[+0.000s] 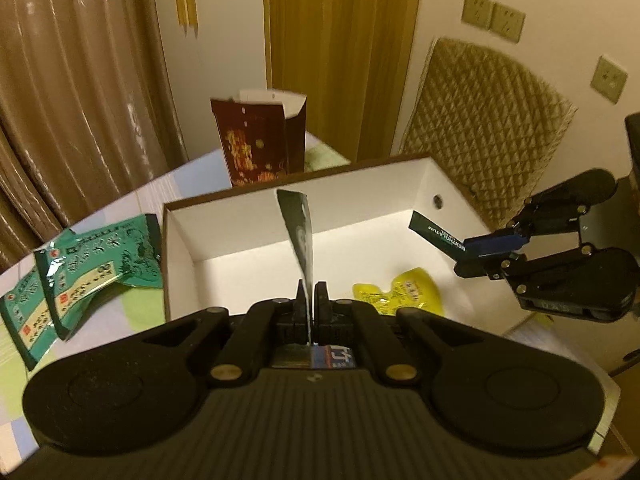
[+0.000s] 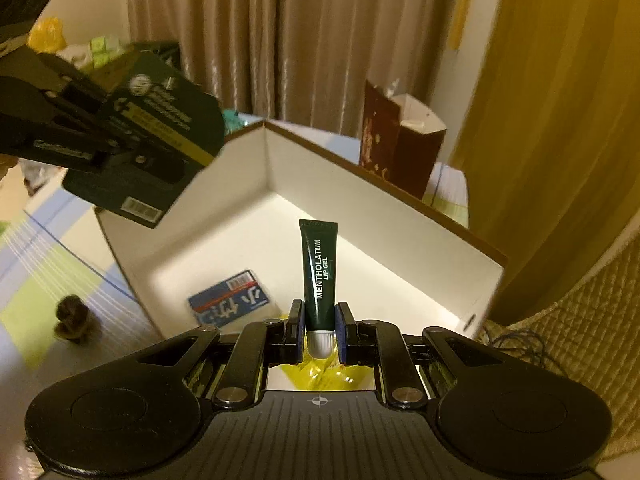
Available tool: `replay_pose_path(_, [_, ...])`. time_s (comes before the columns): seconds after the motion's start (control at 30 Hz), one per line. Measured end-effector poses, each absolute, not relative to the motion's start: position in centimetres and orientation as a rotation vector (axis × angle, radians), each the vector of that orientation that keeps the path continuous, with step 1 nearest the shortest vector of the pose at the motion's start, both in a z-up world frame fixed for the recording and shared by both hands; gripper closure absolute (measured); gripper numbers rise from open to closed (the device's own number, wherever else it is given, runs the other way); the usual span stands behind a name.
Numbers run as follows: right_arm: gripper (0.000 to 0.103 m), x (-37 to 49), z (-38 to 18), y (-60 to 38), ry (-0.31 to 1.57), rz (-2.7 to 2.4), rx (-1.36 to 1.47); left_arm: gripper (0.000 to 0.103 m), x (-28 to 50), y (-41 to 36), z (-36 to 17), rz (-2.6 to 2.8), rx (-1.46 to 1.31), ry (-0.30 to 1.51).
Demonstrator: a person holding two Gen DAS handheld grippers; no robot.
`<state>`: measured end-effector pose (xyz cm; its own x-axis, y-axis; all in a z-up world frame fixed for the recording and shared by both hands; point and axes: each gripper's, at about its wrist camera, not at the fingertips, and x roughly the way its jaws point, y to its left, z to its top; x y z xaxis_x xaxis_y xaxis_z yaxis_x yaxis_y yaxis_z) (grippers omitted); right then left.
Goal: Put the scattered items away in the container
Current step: 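Carry lip gel tube with right gripper while left carries card over box, then open right gripper to drop lip gel tube while left lowers card into box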
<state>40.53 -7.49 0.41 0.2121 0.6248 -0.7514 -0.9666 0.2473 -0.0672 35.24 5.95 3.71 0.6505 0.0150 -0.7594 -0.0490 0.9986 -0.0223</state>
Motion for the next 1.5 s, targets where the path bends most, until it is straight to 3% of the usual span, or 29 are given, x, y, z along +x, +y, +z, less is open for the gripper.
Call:
replay_pose_path(0.73, [0.091,46.7,-6.8,0.0,0.896,1.149,-0.730,0.103,46.2,7.0,-6.8,0.073,-0.060,1.112])
replay_pose_path(0.97, [0.091,47.4,-6.8,0.5,0.904,1.127,-0.704,0.094,47.0,7.4,-6.6,0.086,-0.032,1.114])
replay_pose_path(1.1, [0.090,47.9,-7.0,0.6,0.920,1.114,-0.675,0.081,46.6,8.1,-5.8,0.107,-0.044,1.093])
replay_pose_path(1.17, [0.080,48.1,-6.9,0.5,0.913,1.107,-0.654,0.074,46.3,8.6,-5.2,0.119,-0.051,1.078])
replay_pose_path(1.2, [0.057,48.1,-6.8,0.4,0.908,1.103,-0.648,0.069,46.2,8.7,-4.9,0.126,-0.047,1.071])
replay_pose_path(1.27, [0.029,47.8,-6.5,0.1,0.877,1.098,-0.637,0.058,45.8,8.9,-4.5,0.139,-0.038,1.058])
replay_pose_path(1.4, [0.023,47.6,-5.9,-0.3,0.864,1.106,-0.633,0.031,45.0,9.4,-3.8,0.145,-0.054,1.039])
replay_pose_path(1.5, [0.013,47.3,-5.6,-0.9,0.852,1.113,-0.632,0.025,44.4,9.4,-3.4,0.148,-0.057,1.030])
